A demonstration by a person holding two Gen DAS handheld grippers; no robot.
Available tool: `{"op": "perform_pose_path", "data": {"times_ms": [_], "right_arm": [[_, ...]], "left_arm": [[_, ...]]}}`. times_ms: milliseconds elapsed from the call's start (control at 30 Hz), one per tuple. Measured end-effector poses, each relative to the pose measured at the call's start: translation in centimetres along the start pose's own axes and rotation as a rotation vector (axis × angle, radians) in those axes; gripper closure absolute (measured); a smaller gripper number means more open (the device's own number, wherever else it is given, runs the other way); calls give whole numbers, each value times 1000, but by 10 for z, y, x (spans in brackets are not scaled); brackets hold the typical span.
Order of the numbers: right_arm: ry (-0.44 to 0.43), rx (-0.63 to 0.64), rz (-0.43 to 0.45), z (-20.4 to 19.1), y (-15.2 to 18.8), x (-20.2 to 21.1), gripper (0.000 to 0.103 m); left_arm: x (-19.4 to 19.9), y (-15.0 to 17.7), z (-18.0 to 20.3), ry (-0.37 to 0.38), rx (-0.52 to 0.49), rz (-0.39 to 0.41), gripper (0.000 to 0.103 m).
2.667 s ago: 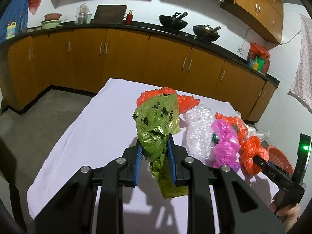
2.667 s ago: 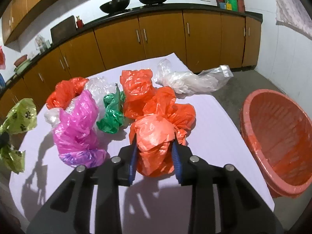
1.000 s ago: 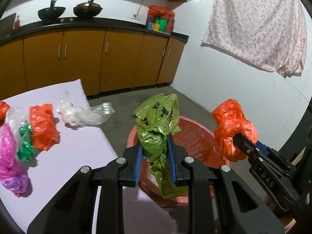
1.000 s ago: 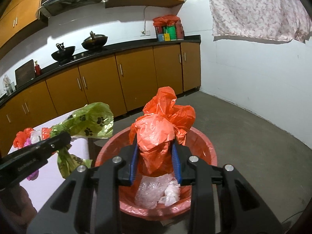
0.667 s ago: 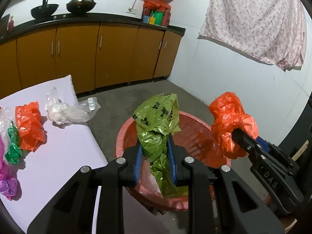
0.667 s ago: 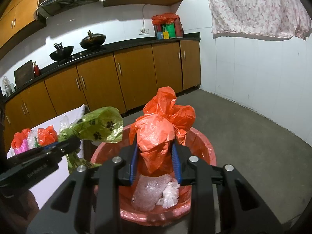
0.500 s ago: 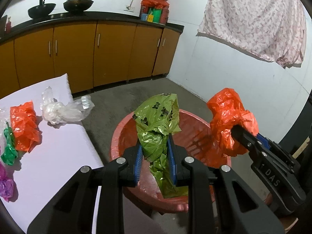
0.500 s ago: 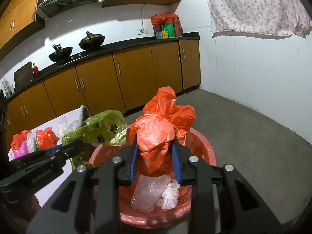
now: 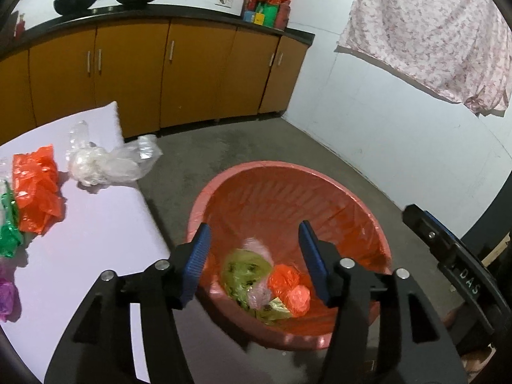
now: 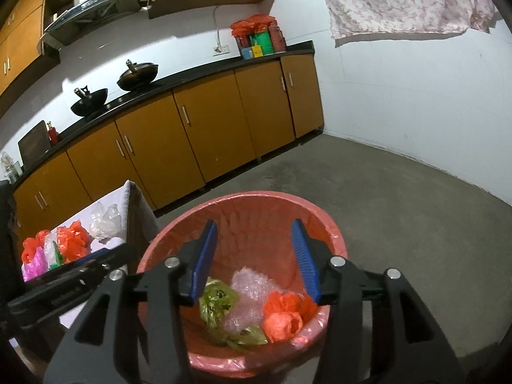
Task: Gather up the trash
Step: 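Open both tools to drop the green and orange bags into the basket, then grasp the pink bag with the left tool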
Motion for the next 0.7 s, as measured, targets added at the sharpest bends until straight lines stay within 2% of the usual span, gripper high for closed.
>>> {"op": "perform_pose_path", "data": {"times_ms": [67,333,500,700], "right_arm": [[6,-5,1,2,1,3,53],[2,18,7,-8,5,12,48],[-25,33,-8,-24,9,13,47],[-71,71,-37,-49,21,13,47]], "left_arm": [[9,1,-3,-22,-3,20,38],[42,5,-24,-126,0,86,29],[75,10,-59,-275,21,138,24],[115,23,-128,-510,79,179,17]]}}
Point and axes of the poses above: each gripper's, at about its wrist camera, not at the fingertips, and x roughly against the way its jaws point, z to its right, y to its underside, the point moved 3 cm from there along -x, roughly the way its jaws point, and after that the axes turned 2 degrees about -z, right-handed, at the moved point
